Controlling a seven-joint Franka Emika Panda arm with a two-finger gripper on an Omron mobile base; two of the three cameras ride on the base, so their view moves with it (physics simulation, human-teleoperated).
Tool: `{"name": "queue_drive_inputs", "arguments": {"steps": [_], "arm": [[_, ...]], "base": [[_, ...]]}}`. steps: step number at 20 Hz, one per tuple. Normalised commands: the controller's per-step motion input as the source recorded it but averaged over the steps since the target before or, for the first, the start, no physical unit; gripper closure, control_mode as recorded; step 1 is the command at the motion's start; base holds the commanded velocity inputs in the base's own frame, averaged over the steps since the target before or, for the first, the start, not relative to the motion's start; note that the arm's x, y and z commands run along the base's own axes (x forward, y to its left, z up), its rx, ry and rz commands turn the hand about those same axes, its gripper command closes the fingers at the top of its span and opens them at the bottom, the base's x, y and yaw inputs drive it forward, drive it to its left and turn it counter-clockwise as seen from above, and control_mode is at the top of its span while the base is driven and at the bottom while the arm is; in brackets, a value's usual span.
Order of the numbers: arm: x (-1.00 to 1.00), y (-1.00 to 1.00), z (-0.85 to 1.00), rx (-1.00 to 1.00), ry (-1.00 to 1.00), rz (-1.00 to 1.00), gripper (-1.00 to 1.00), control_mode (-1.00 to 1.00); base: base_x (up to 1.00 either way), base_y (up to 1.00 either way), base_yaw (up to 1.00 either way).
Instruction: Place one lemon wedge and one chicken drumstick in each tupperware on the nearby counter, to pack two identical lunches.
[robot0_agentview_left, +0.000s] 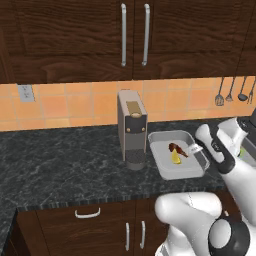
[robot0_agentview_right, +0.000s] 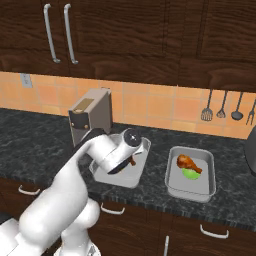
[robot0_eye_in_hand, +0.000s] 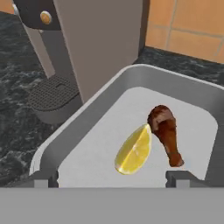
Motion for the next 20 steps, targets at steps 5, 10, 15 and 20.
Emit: {"name": "queue_drive_inputs", "arguments": {"steps": [5,10,15,20], "arm": [[-1.00,-0.59,0.46,0.00,-0.22,-0.03,-1.00,-1.00],[-0.83,-0.61,0.06,0.00,-0.36,-0.03,-1.00,-1.00],[-0.49,-0.60,0.00,0.00,-0.06,0.00,-1.00,-1.00],[-0.46,-0.59,0.00,0.01,-0.05,0.00,-1.00,-1.00]], "base": [[0.00,0.00,0.00],[0.00,0.00,0.00],[0.00,0.00,0.00],[0.00,0.00,0.00]]}}
